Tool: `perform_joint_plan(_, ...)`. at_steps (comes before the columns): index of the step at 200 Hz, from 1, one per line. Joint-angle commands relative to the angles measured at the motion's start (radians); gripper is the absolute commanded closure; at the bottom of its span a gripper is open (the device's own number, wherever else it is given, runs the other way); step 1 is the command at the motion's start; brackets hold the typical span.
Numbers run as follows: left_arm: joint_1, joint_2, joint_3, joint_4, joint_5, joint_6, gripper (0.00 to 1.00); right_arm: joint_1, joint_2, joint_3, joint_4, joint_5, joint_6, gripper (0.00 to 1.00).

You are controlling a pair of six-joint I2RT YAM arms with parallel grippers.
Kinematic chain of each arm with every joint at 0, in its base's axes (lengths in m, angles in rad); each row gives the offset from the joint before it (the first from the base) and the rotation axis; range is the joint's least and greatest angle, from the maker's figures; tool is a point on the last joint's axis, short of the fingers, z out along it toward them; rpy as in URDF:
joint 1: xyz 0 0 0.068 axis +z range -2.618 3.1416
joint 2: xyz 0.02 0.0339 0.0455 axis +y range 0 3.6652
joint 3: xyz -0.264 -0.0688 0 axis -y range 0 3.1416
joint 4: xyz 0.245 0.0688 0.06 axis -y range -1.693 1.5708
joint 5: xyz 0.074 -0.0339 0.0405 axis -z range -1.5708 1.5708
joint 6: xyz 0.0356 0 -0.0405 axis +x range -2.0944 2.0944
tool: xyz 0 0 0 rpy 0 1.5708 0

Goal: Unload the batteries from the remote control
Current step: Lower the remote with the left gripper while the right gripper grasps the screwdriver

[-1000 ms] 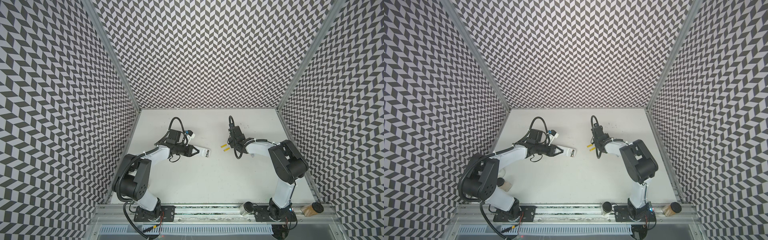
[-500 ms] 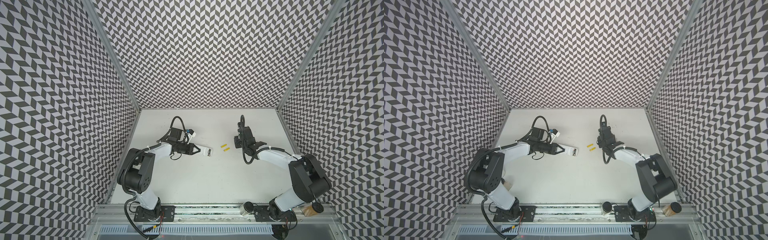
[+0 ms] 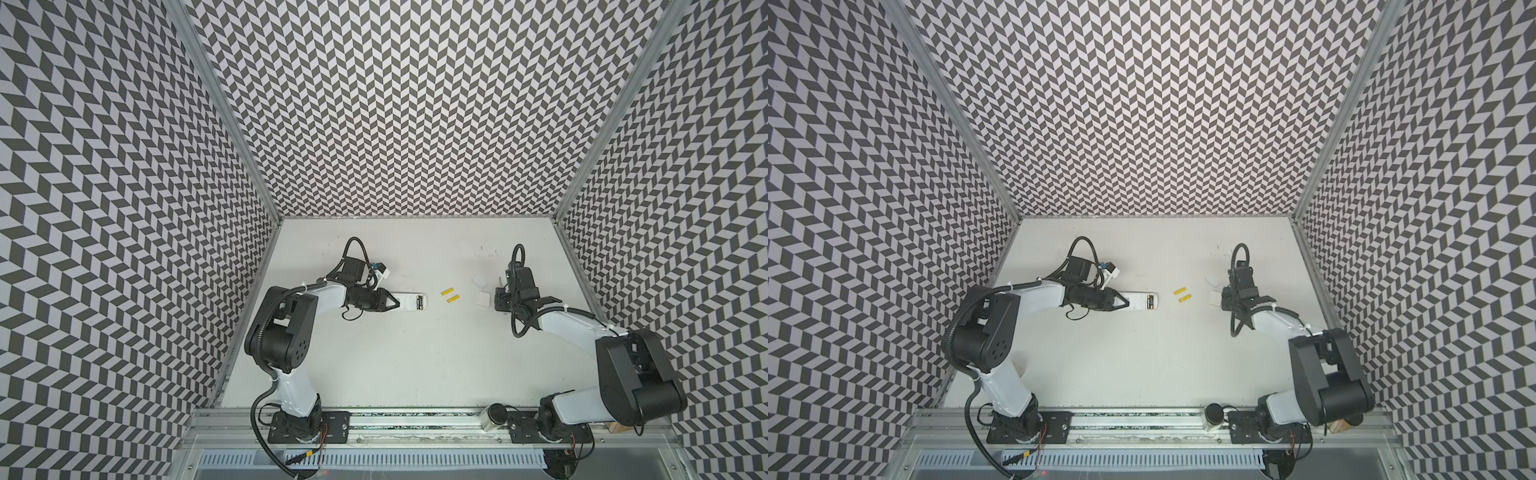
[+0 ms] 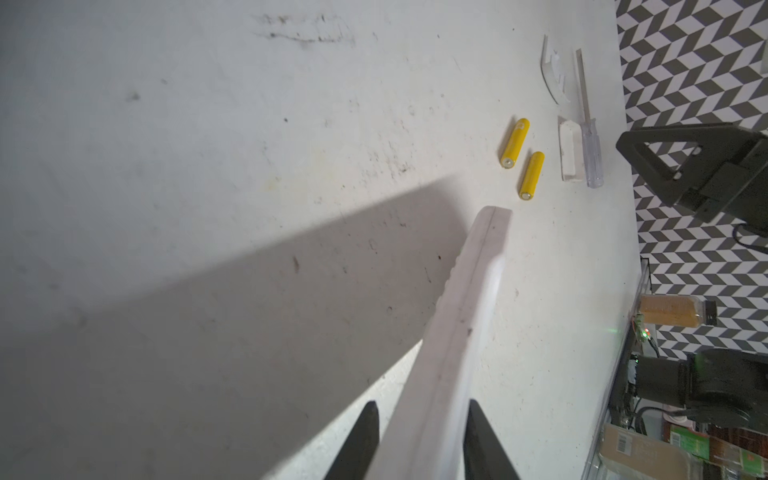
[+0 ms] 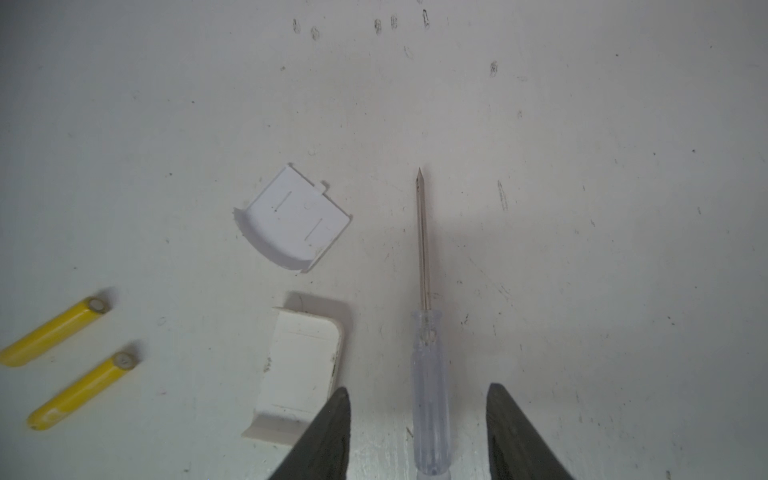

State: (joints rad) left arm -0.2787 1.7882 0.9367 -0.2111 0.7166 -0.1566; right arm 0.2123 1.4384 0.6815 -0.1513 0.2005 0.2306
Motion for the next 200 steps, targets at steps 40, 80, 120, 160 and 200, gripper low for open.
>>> perform_joint_plan(40, 0.024, 0.005, 0.006, -0.041, -0.143, -0.008, 0.51, -0.031, 0.029, 0.021, 0.001, -0.050, 0.008, 0.50)
perform_joint_plan(80, 0.032, -0.022, 0.006, -0.038, -0.192, 0.004, 0.40, -0.039, 0.062, 0.041, -0.026, -0.045, -0.008, 0.56)
perform_joint_plan(120, 0.032, -0.091, 0.023, -0.039, -0.244, 0.068, 0.33, -0.046, 0.102, 0.060, -0.038, -0.048, -0.019, 0.62)
perform_joint_plan(160, 0.039, -0.189, 0.036, -0.052, -0.270, 0.153, 0.20, -0.054, 0.135, 0.076, -0.048, -0.050, -0.030, 0.67)
perform_joint_plan(200, 0.066, -0.260, 0.022, -0.043, -0.261, 0.193, 0.16, -0.054, 0.174, 0.098, -0.064, -0.052, -0.032, 0.78)
